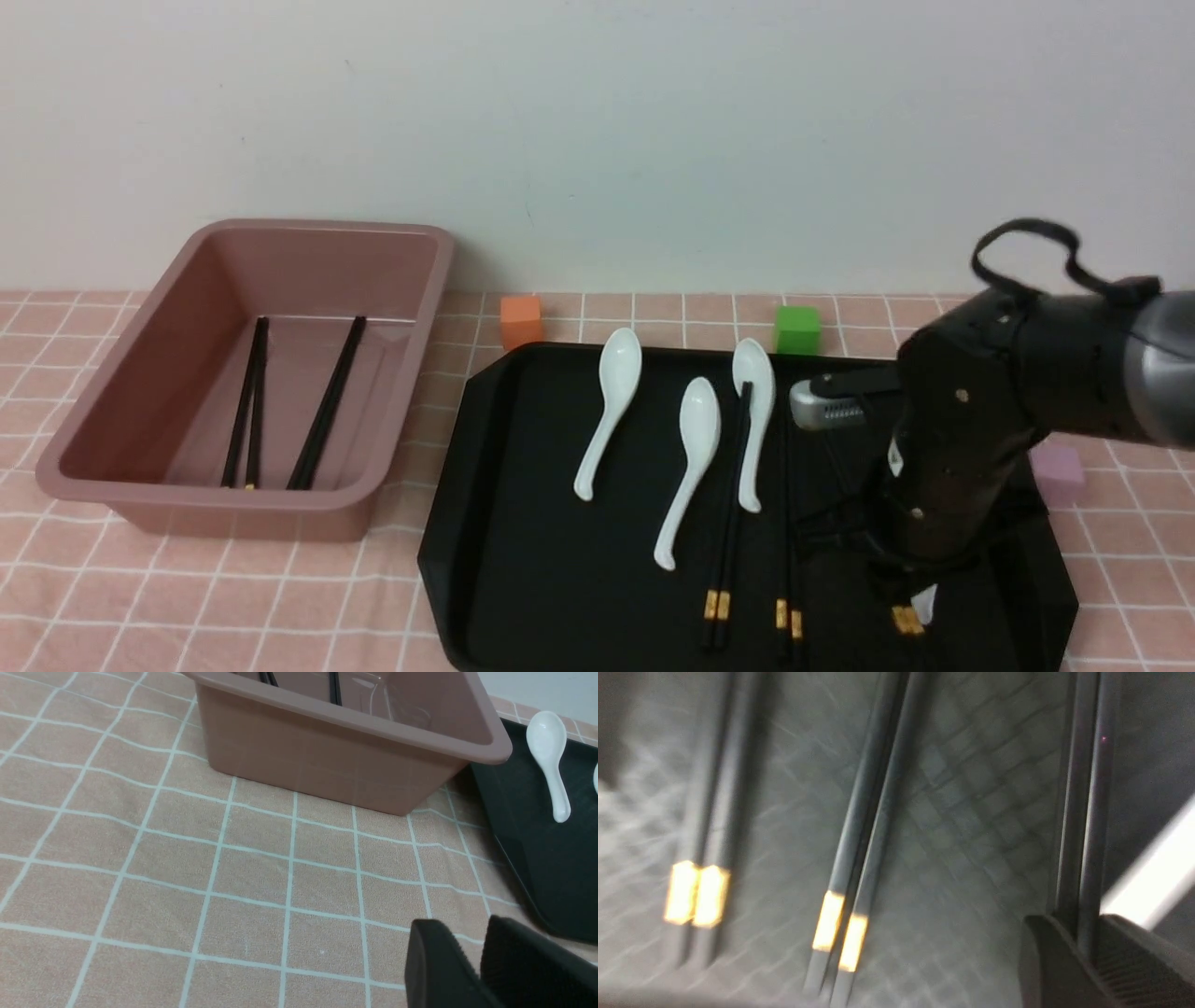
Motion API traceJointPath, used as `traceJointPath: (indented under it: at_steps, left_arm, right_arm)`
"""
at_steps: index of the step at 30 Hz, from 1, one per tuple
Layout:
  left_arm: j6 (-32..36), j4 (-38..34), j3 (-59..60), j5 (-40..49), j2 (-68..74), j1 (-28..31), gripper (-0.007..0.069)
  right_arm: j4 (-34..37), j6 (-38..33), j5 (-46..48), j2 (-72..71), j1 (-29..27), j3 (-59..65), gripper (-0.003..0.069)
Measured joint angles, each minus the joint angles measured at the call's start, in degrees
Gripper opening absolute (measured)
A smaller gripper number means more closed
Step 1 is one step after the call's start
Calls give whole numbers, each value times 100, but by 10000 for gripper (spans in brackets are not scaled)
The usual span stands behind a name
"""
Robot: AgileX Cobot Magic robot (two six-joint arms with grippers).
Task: On pink tablecloth take chopsticks from black tray and put them in box.
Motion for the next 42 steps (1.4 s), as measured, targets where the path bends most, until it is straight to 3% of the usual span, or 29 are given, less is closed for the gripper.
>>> traceJointPath:
  at_steps: [6,13,17,21,29,36,41,42]
  left_arm:
    - [0,0,0,0,0,0,181]
    - [0,0,0,0,0,0,185]
    - [0,0,0,0,0,0,186]
    - [0,0,0,0,0,0,186]
    - [0,0,0,0,0,0,186]
    - [0,0,0,0,0,0,186]
    - [0,0,0,0,0,0,186]
    - [0,0,0,0,0,0,186]
  right_arm:
    - [0,-82,430,-1190,136,-12,138]
    - [183,-263,344,-1244,1062,-1017,138]
    - [278,-493,100,-377,1761,-2433,138]
    - [586,-765,90,788,2121,-4087,138]
    - [1197,-1057,272,3116,2217,-7154,138]
    - [1251,-1057,85,4317,2217,-8489,140]
    - [1217,-1057,90,4579,2211,-8596,246]
    - [1169,-1057,135,4585,2204,-8601,308]
